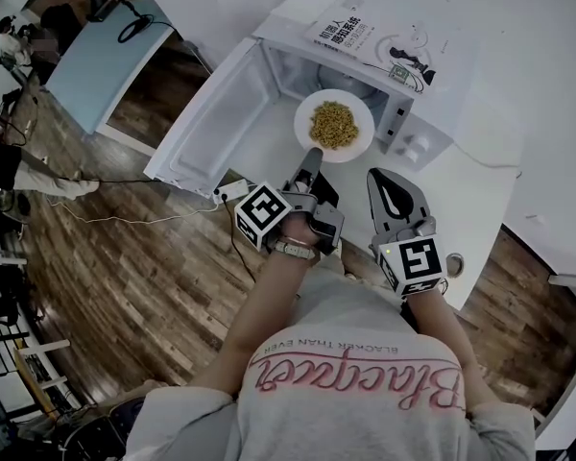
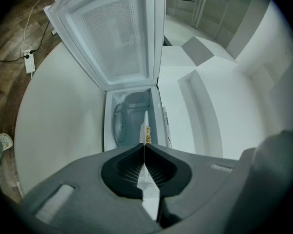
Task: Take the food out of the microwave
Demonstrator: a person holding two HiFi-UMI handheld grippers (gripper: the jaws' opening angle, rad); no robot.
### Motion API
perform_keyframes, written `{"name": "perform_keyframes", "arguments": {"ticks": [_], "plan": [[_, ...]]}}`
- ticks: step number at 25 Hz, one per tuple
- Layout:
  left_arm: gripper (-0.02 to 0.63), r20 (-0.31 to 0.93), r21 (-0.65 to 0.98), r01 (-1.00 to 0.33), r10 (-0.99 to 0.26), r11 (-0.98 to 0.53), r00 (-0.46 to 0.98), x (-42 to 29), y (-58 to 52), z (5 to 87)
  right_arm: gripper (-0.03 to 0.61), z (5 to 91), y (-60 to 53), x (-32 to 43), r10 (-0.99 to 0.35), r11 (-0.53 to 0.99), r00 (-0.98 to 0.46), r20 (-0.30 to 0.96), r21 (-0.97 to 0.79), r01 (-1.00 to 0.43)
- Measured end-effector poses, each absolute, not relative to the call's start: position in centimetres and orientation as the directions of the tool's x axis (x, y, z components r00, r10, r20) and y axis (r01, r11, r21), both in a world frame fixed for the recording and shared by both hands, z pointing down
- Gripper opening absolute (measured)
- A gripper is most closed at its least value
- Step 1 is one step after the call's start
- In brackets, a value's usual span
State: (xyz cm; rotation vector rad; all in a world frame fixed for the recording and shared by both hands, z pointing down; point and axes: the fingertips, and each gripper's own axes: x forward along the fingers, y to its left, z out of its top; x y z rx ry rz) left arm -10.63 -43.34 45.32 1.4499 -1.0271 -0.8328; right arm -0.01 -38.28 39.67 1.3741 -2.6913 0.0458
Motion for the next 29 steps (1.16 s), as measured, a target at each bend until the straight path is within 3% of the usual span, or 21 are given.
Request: {"name": "perform_keyframes", "arguments": {"ticks": [29], "plan": [[0.012,-0.001,0.995,-0.092,-0.938,-0.035,0.346,-10.8,-39.5,42.2,0.009,38.9,-37.8,0.8,-0.837,0.545,-0.537,0.107,0.059,-0.837]]}}
